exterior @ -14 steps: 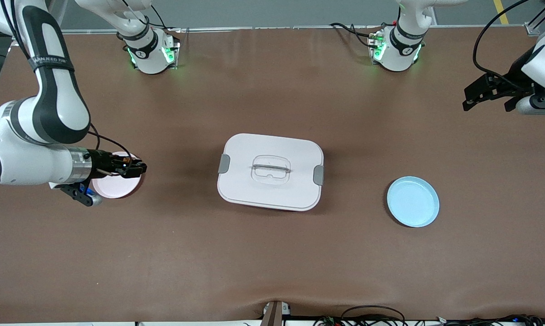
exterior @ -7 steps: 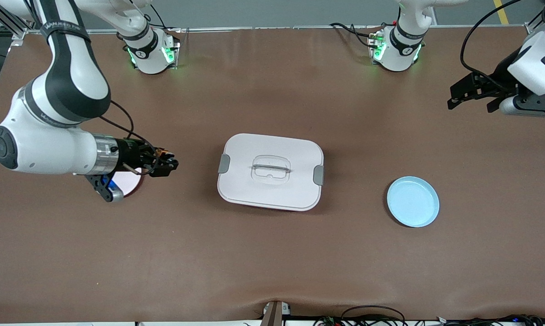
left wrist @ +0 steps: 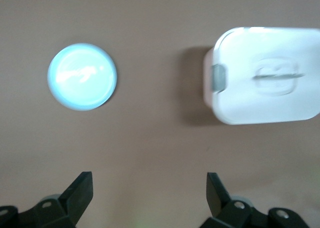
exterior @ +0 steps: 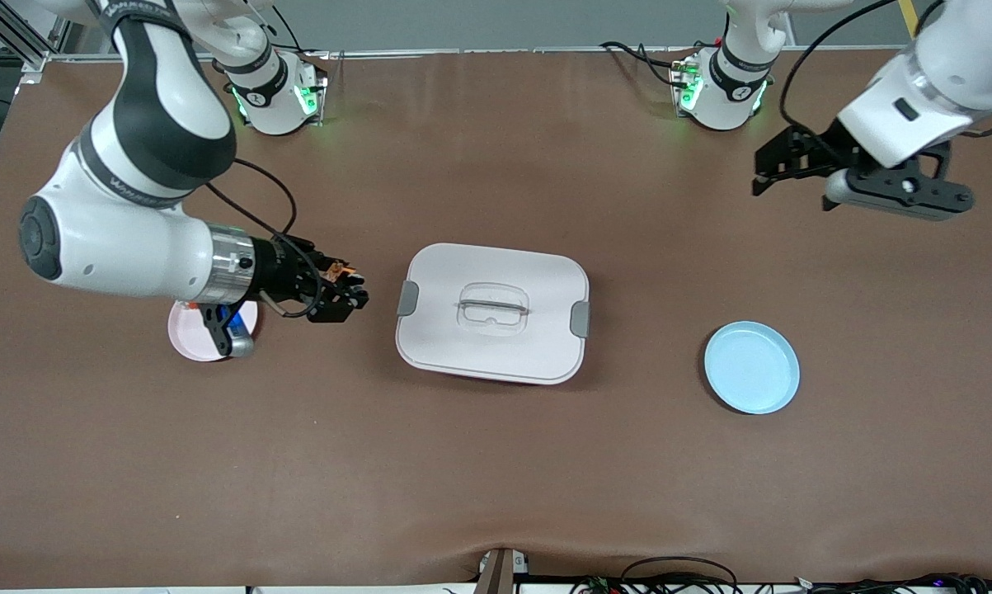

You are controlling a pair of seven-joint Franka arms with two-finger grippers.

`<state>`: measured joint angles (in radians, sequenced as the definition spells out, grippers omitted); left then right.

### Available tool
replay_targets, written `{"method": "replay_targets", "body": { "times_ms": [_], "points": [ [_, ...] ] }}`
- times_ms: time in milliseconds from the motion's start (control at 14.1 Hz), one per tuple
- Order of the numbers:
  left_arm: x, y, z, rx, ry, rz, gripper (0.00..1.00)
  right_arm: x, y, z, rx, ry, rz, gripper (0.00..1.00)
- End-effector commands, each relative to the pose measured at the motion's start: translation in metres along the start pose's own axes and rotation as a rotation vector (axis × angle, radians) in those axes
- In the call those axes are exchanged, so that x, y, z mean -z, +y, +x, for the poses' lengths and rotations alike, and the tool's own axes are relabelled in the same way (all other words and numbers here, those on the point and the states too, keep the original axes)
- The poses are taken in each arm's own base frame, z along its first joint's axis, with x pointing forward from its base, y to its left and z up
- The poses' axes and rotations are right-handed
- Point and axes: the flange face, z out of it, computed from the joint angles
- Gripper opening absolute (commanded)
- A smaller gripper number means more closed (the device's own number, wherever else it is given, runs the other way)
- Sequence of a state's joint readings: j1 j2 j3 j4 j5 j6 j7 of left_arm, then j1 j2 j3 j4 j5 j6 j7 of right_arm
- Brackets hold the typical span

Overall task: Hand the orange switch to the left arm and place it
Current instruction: 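Carry the switch over the box while the left gripper approaches it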

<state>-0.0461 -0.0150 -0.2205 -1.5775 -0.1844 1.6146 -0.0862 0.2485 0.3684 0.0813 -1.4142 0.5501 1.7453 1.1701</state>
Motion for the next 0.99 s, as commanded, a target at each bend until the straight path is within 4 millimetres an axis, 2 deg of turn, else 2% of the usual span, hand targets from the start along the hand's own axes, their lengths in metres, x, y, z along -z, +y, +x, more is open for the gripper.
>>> {"method": "replay_targets", "body": {
  "times_ms": [0, 213, 355, 638, 780, 922],
  "points": [
    [-0.007, 0.015, 0.009, 0.002, 0.061, -0.099, 1.0, -0.006, -0.021, -0.023, -0.069, -0.017, 0.041, 0.0],
    [-0.026, 0.033, 0.023, 0.015, 0.053, -0.241, 1.0, -0.018, -0.041, -0.048, -0.148, -0.018, 0.082, 0.0],
    [-0.039, 0.047, 0.035, 0.035, 0.062, -0.354, 1.0, -0.025, -0.047, -0.067, -0.182, -0.02, 0.099, 0.0],
    [-0.059, 0.087, 0.05, 0.129, 0.088, -0.485, 1.0, -0.045, -0.067, -0.103, -0.25, -0.049, 0.182, 0.0],
    [-0.072, 0.095, 0.057, 0.173, 0.076, -0.553, 1.0, -0.048, -0.078, -0.109, -0.293, -0.075, 0.201, 0.0],
    [-0.084, 0.103, 0.062, 0.196, 0.065, -0.602, 1.0, -0.053, -0.092, -0.125, -0.32, -0.091, 0.232, 0.0]
  ]
}}
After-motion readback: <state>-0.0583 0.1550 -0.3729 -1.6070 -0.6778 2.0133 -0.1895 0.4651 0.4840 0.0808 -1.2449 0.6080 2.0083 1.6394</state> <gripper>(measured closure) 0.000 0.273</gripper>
